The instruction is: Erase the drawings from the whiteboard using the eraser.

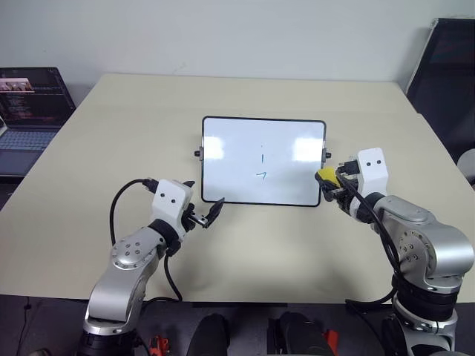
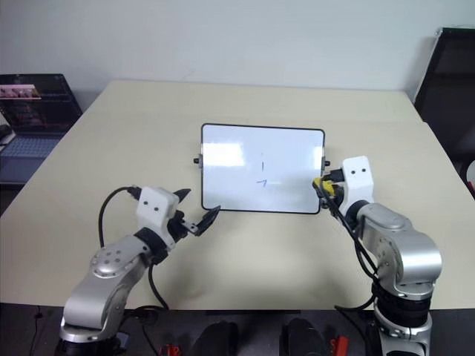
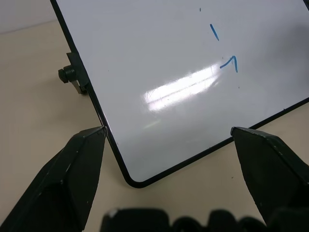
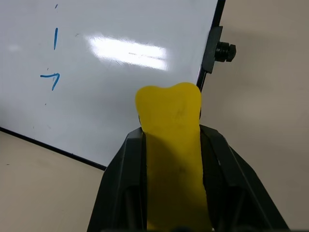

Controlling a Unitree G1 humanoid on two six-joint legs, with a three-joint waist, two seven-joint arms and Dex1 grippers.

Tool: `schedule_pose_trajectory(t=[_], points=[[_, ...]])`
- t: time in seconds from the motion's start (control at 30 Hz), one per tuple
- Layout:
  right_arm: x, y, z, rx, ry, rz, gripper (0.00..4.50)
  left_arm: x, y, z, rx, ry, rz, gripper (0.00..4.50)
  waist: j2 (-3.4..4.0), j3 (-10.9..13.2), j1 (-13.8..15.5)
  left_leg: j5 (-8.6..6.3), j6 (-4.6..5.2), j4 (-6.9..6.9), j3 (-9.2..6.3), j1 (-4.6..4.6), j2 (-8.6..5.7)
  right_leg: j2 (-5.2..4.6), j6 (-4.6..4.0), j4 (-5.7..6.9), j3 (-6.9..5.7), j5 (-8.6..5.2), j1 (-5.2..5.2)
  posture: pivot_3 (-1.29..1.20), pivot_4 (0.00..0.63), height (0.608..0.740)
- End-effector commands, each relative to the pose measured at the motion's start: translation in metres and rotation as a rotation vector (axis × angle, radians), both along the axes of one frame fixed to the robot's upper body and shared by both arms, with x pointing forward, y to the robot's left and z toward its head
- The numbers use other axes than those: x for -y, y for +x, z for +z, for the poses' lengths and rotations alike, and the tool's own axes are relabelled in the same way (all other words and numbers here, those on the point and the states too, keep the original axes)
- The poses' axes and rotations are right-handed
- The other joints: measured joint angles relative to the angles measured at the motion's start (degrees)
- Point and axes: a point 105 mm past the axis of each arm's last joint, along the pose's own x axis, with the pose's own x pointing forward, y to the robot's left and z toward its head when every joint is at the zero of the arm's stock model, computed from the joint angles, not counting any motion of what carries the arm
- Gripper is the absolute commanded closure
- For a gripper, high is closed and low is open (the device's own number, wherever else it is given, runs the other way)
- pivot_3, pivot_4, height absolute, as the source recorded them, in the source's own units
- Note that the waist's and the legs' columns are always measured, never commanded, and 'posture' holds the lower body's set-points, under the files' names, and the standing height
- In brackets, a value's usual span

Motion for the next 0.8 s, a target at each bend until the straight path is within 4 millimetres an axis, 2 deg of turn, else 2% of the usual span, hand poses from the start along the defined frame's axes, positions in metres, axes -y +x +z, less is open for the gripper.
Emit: schedule_pose_trajectory(t=[0.03,0.33,0.5,0.57,0.67,0.8], points=[[0.002,0.001,0.012,0.06,-0.009,-0.005,3.37,0.011,-0.004,0.018,0.073,-0.01,-0.065,0.0,0.0,0.0,0.0,0.0,0.0,0.0,0.0,0.0,0.0,0.0,0.0,0.0,0.0,0.0,0.0,0.0,0.15,0.74],[-0.001,0.008,0.021,0.092,-0.017,0.007,3.37,0.029,-0.004,0.038,0.177,-0.025,-0.164,0.0,0.0,0.0,-0.01,0.0,0.0,0.0,0.0,0.0,-0.01,0.01,0.0,0.0,0.01,0.0,0.01,0.0,0.15,0.74],[-0.005,0.011,0.024,0.109,-0.021,0.021,3.37,0.033,-0.001,0.038,0.2,-0.011,-0.185,0.0,0.0,0.0,-0.03,0.0,0.0,0.0,0.01,0.0,0.0,0.02,0.0,0.0,0.02,0.0,0.0,0.0,0.15,0.74],[-0.013,0.013,0.028,0.136,-0.03,0.053,3.37,0.035,-0.001,0.037,0.2,-0.018,-0.192,0.0,0.0,0.0,-0.03,0.0,0.0,0.0,0.0,0.0,0.0,0.02,0.0,0.0,0.01,0.0,0.0,0.0,0.15,0.74],[-0.036,0.019,0.041,0.212,-0.053,0.147,3.37,0.039,0.001,0.033,0.191,-0.019,-0.202,0.0,0.0,0.0,-0.16,0.0,0.0,0.01,0.03,0.01,0.0,0.02,0.0,0.0,0.03,0.0,0.0,0.0,0.15,0.74],[-0.059,0.027,0.041,0.271,-0.12,0.256,3.37,0.043,0.002,0.03,0.184,-0.015,-0.217,0.0,0.0,0.01,-0.19,0.0,0.0,0.0,0.0,0.01,0.01,0.06,0.0,0.01,0.0,0.0,0.0,0.0,0.15,0.74]])
